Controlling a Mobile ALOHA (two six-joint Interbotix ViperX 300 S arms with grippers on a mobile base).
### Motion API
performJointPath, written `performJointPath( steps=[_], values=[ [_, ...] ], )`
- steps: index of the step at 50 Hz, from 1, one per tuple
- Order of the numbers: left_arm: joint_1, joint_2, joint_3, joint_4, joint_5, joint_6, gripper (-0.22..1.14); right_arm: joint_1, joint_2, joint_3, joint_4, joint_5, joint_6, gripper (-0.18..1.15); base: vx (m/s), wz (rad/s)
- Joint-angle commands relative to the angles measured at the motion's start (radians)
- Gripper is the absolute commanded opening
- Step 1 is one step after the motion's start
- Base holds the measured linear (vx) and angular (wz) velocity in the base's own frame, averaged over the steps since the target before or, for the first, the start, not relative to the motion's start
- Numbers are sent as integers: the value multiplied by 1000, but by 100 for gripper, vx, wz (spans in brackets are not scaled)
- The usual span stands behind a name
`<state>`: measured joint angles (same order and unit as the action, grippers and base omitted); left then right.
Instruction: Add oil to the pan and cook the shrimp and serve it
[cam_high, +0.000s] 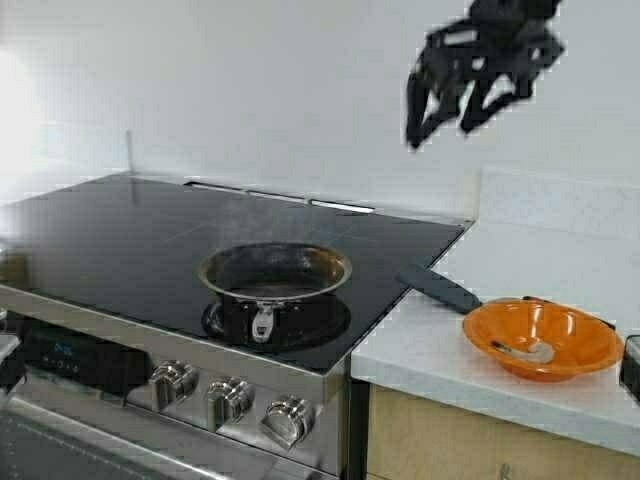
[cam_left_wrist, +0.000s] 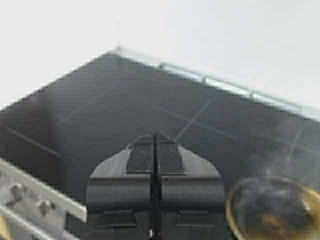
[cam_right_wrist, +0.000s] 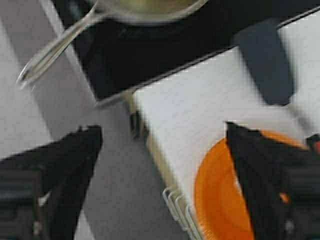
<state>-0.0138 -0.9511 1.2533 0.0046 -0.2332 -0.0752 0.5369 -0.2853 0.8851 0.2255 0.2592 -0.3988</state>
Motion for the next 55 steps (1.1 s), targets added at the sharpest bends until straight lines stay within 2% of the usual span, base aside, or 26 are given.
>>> performJointPath(
  steps=[1, 13, 43, 49, 55],
  values=[
    [2, 5, -20, 2, -5, 2, 3, 51, 3, 29, 0, -26, 5, 103, 0, 0],
    [2, 5, -18, 2, -5, 0, 3, 144, 129, 58, 6, -40, 35, 103, 0, 0],
    [2, 5, -17, 2, -5, 0, 3, 302, 518, -38, -40, -9, 135, 103, 0, 0],
    [2, 5, -17, 2, -5, 0, 3, 313, 532, -55, -115, 14, 212, 103, 0, 0],
    [2, 5, -15, 2, -5, 0, 3, 296, 471, -78, -149, 72, 377, 103, 0, 0]
  ],
)
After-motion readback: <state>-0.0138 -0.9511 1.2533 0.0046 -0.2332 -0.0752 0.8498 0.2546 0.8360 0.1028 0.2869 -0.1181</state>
